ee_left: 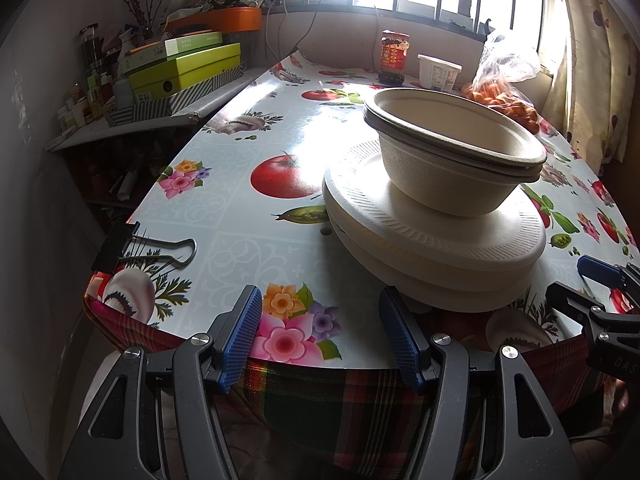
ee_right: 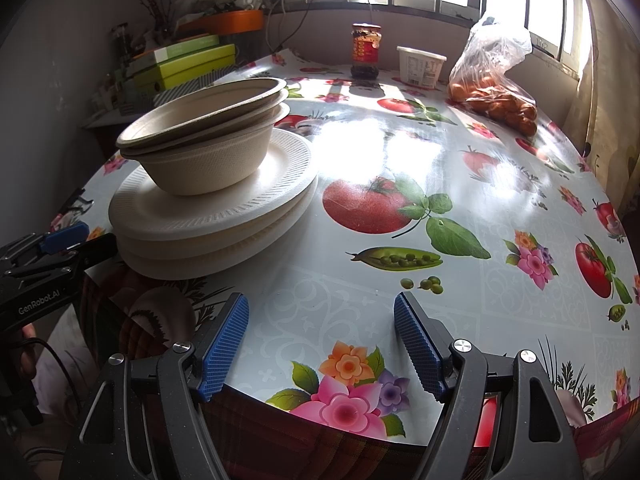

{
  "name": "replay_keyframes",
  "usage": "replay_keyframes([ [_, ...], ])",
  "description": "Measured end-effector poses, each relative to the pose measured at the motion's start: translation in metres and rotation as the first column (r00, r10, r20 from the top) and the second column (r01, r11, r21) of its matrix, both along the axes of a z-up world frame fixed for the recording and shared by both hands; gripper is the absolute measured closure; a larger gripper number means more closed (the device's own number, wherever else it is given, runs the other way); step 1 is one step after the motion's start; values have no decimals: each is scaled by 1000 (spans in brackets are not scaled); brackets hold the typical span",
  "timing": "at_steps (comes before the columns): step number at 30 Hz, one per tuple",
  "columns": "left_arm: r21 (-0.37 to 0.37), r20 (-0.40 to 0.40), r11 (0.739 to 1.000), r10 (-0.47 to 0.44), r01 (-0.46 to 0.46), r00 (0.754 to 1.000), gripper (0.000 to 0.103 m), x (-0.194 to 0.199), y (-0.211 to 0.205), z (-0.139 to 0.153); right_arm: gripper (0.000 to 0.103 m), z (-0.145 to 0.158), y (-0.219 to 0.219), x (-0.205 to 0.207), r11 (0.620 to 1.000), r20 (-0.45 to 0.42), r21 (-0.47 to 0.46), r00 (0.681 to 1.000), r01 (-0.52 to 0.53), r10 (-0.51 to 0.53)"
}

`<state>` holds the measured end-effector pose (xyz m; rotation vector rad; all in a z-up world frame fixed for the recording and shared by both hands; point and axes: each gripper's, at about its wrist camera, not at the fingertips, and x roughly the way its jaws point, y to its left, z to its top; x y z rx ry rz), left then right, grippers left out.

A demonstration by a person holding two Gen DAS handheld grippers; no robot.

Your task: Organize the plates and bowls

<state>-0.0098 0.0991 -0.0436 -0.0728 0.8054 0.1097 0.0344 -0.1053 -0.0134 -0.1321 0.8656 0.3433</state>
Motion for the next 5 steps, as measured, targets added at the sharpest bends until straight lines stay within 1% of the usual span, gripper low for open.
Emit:
replay_keyframes([
  [5,0,0,1000,0,0,1000,41,0,0,0,27,0,0,0,1000,0,0,1000,0,0],
])
